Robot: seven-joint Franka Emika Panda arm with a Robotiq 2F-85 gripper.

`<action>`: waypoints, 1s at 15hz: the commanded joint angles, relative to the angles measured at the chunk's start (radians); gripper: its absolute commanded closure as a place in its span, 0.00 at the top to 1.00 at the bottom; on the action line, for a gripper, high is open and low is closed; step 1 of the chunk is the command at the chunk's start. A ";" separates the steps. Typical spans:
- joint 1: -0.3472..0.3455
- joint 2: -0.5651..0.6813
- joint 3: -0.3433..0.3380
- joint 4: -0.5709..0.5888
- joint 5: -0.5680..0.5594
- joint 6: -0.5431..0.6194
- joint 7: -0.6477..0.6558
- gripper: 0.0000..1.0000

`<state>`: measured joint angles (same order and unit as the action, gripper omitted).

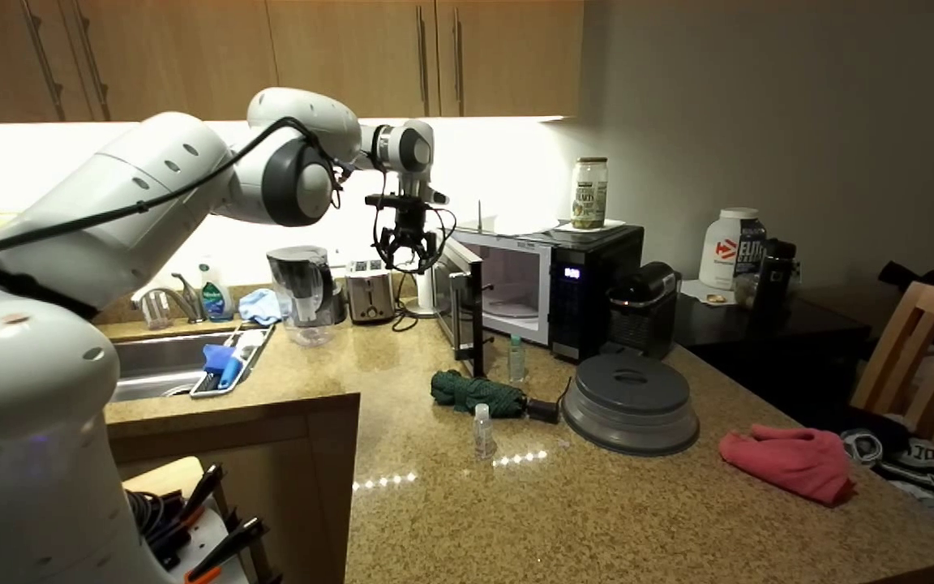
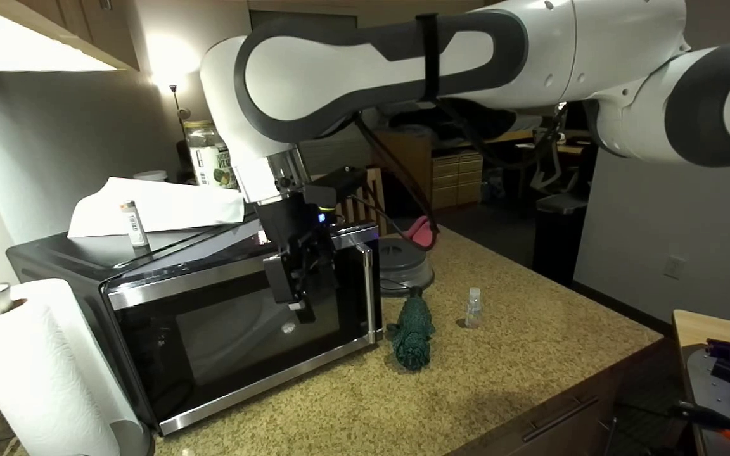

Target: Close the microwave door

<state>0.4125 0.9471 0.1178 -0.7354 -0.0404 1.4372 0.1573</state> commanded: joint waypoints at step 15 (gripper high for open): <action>-0.004 0.016 -0.043 0.013 0.000 0.038 0.148 1.00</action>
<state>0.4091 0.9561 0.0918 -0.7285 -0.0410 1.4543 0.2335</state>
